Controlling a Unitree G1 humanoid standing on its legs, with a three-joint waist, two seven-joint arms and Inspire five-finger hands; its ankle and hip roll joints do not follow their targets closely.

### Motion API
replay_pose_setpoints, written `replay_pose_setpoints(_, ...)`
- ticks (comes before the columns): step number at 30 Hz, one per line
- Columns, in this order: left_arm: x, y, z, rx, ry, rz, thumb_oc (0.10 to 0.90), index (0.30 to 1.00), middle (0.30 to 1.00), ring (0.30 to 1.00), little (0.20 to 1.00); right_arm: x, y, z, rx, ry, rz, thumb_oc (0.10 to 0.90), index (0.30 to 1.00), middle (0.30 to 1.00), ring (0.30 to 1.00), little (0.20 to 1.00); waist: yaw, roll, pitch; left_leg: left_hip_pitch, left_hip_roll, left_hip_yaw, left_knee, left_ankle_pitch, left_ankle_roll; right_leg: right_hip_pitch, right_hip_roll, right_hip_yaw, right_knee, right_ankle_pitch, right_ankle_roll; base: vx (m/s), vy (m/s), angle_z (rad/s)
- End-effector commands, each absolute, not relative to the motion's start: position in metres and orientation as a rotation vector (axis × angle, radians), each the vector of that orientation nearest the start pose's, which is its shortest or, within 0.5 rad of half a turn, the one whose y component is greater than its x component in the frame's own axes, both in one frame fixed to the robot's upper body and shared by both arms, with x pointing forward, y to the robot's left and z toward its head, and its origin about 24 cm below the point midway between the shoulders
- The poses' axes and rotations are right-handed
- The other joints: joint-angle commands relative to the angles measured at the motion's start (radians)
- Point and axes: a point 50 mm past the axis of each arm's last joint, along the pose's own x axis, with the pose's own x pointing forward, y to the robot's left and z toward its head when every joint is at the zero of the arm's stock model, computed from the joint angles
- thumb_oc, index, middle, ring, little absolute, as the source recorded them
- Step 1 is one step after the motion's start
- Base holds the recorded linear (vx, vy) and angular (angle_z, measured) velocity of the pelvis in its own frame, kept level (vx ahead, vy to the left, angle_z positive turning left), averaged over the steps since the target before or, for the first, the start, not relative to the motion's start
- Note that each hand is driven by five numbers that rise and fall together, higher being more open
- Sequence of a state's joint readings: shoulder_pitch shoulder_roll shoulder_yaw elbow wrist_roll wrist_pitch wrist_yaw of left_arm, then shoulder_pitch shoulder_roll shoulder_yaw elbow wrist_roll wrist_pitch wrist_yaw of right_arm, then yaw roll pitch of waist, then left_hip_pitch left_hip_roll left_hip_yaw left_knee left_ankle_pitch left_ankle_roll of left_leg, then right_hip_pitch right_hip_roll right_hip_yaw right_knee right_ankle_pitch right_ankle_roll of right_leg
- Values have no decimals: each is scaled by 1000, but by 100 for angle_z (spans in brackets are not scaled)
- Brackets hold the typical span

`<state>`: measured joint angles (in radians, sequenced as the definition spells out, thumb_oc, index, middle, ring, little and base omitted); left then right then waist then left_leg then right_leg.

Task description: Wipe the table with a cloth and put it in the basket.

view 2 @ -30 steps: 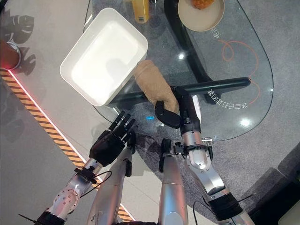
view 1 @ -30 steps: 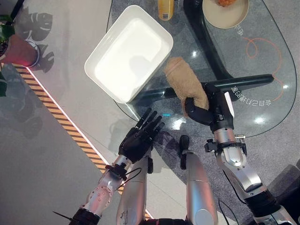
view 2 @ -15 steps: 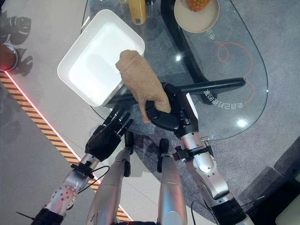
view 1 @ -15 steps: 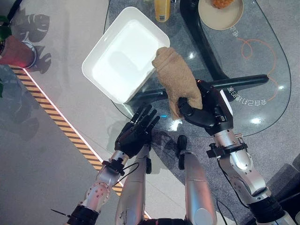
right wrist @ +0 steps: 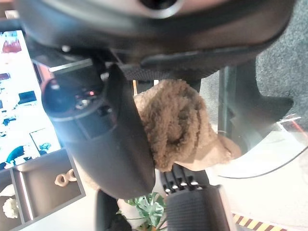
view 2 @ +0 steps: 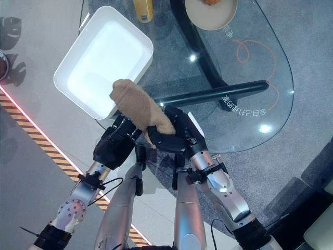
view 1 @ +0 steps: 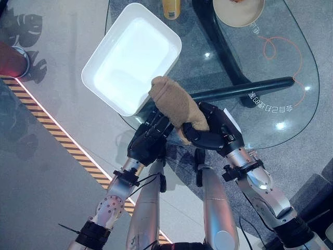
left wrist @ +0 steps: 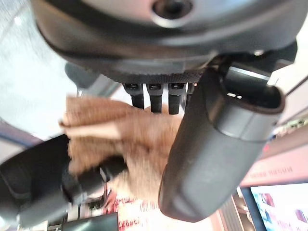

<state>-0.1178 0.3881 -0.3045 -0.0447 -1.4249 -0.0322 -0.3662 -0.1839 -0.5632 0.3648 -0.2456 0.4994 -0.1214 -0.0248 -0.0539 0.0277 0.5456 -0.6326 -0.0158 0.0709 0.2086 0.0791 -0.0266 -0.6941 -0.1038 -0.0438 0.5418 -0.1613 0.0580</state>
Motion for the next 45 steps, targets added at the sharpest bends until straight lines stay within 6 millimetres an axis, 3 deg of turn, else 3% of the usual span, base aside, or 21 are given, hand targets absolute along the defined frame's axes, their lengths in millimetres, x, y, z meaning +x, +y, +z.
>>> replay_pose_setpoints(1, 245, 127, 131, -1009, -304, -866, 800, 900, 900, 900, 900, 242, -114, 180, -23, -592, 608, 100, 300, 300, 300, 200, 5, -15, -26, -39, -68, -4, 182, -120, 55, 55, 73, 4, -246, 175, -10, 0, 0, 0)
replay_pose_setpoints(15, 248, 115, 141, -1068, -312, -948, 800, 900, 900, 900, 900, 253, -95, 159, -275, -457, 714, 100, 300, 300, 300, 200, 14, -17, -26, -40, -78, -19, 176, -110, 54, 57, 72, 6, -254, 181, -12, 0, 0, 0)
replay_pose_setpoints(22, 251, 117, 149, -1234, -382, -967, 800, 900, 900, 900, 900, 256, -87, 155, -416, -430, 788, 100, 300, 300, 300, 200, 19, -19, -26, -39, -82, -25, 175, -108, 53, 59, 70, 5, -253, 180, -14, 0, 0, 0)
replay_pose_setpoints(33, 252, 106, 147, -1300, -332, -966, 800, 900, 900, 900, 900, 258, -86, 161, -404, -457, 771, 100, 300, 300, 300, 200, 20, -30, -26, -36, -85, -28, 174, -109, 55, 61, 76, 10, -255, 183, -12, 0, 0, 0)
replay_pose_setpoints(39, 255, 118, 145, -1516, -444, -920, 800, 900, 900, 900, 900, 260, -88, 159, -410, -450, 757, 100, 300, 300, 300, 200, 20, -37, -26, -32, -83, -24, 168, -110, 53, 67, 75, 9, -262, 183, -14, 0, 0, 0)
replay_pose_setpoints(45, 257, 123, 147, -1604, -508, -883, 800, 900, 900, 900, 900, 261, -89, 159, -416, -457, 739, 100, 300, 300, 300, 200, 23, -42, -26, -30, -85, -28, 163, -107, 52, 70, 75, 6, -265, 183, -14, 0, 0, 0)
